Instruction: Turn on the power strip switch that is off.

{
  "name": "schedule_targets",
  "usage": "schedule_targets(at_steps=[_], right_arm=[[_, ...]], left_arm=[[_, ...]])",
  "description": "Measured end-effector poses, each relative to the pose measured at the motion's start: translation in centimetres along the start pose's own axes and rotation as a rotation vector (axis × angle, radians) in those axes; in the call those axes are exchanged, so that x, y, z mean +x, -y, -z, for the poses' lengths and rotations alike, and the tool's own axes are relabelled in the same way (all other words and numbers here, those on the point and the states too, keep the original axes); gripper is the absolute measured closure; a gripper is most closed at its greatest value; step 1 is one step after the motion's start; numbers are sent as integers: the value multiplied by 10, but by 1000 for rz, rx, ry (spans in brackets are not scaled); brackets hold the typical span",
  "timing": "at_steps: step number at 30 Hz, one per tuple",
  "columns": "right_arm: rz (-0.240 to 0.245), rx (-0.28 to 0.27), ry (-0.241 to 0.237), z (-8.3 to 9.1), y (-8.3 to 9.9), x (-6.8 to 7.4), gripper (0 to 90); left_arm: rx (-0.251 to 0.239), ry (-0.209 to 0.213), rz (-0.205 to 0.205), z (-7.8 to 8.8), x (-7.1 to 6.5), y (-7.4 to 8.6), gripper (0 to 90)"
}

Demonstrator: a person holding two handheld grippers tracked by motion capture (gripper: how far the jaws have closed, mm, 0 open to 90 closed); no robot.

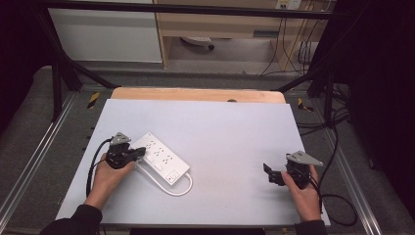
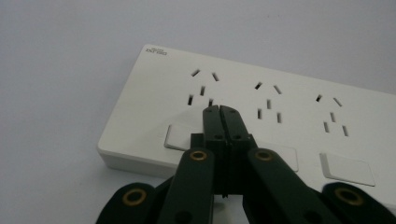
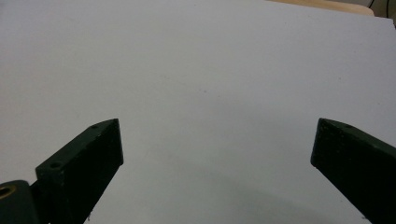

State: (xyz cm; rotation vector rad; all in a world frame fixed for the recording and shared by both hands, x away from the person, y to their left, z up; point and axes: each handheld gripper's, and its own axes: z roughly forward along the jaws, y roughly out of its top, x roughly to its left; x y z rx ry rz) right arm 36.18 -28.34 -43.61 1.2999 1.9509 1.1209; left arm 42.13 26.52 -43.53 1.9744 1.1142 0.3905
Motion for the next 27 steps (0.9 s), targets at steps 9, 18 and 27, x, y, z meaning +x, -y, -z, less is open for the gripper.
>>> schedule_targets(at_steps=[9,18,27], right_arm=[[-1,1,-1,0,0,0,27],[-6,1,-2,1,0,0,27],[-6,0,-1,1,0,0,27]], left_arm=[[-7,-2,-8,0,0,1,900],[-16,-2,0,0,1,2,900],[-29,-9,11,1,3,2,900]])
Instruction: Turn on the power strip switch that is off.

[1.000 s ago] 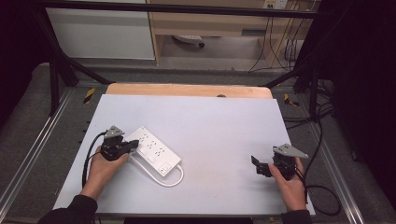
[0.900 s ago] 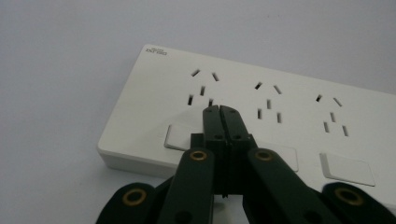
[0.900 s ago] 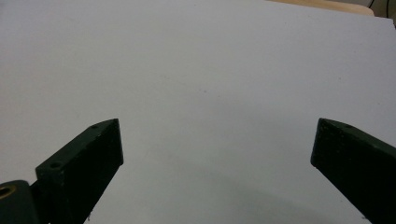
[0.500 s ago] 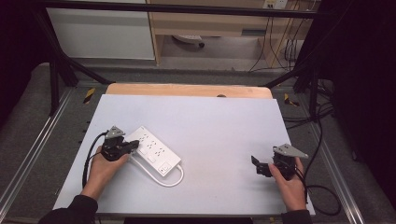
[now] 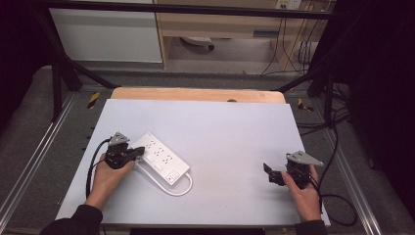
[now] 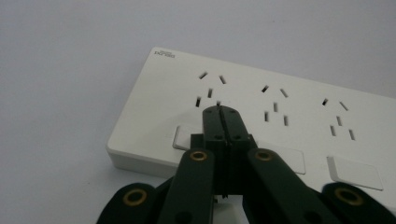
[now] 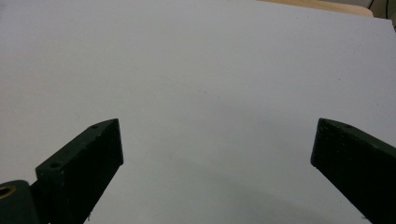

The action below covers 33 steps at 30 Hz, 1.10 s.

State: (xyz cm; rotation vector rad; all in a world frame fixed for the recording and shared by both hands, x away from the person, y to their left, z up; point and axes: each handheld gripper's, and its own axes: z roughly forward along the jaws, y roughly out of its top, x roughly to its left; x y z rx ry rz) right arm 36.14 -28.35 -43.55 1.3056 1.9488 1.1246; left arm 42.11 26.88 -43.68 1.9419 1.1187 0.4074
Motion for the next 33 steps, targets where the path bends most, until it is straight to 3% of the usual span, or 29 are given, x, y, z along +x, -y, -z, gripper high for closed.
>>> schedule_targets(at_steps=[14,29,33], right_arm=[[0,1,0,0,0,0,28],[0,0,-1,0,0,0,27],[0,1,-1,0,0,0,27]], left_arm=[[-35,17,-13,1,-3,-2,894],[-48,21,-3,2,-4,-3,754],[-51,25,4,1,-5,-4,678]])
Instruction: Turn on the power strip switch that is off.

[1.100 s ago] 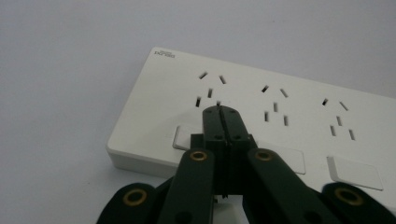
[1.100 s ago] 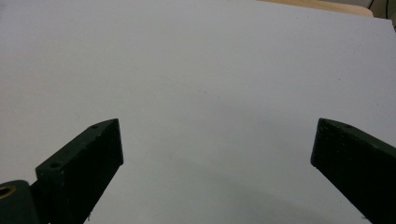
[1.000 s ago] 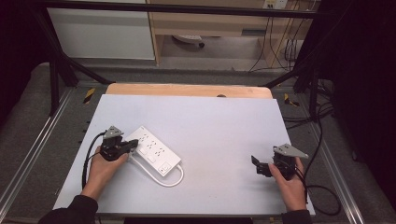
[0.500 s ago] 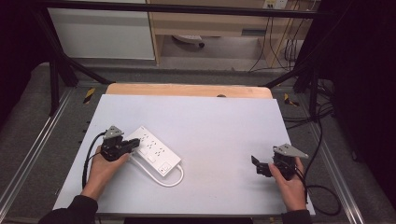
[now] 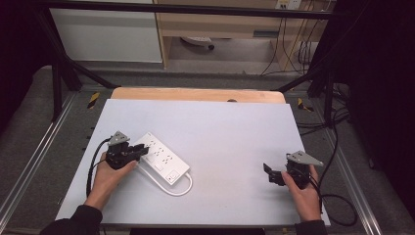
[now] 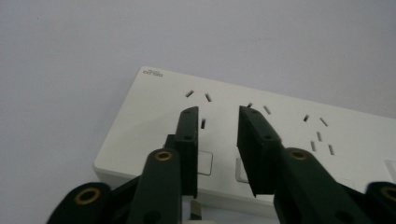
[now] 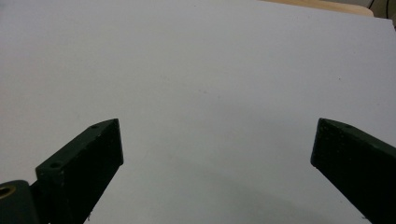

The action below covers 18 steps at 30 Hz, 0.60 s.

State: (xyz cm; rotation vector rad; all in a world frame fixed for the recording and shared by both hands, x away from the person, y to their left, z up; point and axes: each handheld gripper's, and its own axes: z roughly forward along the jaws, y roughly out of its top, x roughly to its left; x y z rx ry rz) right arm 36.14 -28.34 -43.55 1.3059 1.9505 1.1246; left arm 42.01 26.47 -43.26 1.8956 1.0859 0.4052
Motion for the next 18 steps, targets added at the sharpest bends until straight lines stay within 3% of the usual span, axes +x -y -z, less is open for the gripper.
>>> schedule_targets(at_steps=[18], right_arm=[[1,0,-1,0,0,0,28]], left_arm=[[-17,15,14,1,-1,-2,497]])
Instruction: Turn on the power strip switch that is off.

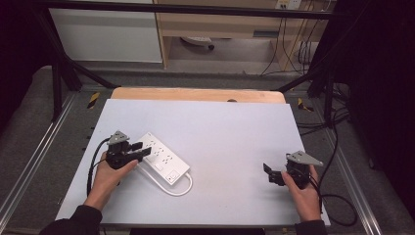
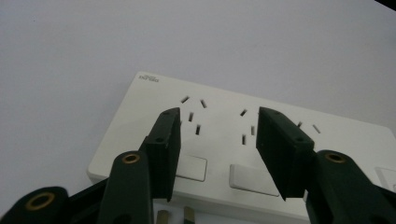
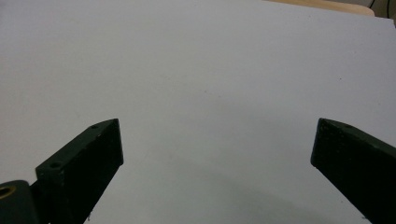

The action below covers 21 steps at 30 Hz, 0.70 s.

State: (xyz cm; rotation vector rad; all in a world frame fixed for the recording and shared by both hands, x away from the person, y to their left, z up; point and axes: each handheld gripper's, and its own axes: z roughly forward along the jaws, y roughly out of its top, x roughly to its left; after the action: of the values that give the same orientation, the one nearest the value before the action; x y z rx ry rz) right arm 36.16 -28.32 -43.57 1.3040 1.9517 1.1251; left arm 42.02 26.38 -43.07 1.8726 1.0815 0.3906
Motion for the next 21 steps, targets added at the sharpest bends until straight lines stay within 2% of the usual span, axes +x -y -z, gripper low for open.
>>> schedule_targets(at_steps=[17,21], right_arm=[[4,-1,1,0,0,-1,28],[4,0,1,0,0,0,28]], left_arm=[[-25,17,5,2,-3,-2,398],[-30,10,4,2,-3,-2,342]])
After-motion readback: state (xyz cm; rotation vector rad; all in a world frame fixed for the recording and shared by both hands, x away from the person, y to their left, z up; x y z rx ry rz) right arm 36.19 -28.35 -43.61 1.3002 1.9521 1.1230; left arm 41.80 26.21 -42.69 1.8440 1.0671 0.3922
